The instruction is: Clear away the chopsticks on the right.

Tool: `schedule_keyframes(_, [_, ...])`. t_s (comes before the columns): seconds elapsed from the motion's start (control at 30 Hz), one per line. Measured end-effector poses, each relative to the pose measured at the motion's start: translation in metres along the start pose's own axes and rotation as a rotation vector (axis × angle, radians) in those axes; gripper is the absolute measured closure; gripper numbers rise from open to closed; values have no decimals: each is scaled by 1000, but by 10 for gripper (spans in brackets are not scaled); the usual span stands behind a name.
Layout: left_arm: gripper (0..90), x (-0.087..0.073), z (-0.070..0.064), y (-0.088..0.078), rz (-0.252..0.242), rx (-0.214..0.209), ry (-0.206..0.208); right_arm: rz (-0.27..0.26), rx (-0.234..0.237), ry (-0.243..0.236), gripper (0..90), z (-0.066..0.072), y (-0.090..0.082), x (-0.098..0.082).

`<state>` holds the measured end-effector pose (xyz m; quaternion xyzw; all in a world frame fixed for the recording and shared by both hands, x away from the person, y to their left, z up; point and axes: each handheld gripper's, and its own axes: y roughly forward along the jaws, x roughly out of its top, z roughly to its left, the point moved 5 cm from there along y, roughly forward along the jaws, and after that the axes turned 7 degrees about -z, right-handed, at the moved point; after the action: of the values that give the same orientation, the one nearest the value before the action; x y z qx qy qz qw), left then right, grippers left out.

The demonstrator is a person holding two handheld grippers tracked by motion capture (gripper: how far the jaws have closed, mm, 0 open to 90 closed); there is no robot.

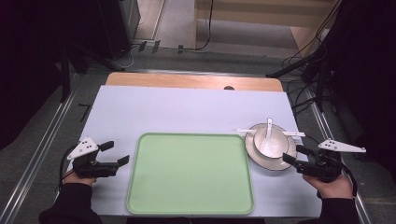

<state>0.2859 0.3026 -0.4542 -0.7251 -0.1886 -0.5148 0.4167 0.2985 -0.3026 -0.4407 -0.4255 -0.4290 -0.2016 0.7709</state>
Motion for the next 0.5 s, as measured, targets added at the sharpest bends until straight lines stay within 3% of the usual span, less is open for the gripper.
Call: schedule_keyframes(0.5, [138,-1,0,1,9,1,7,-14,-151,69,323,-42,10,9])
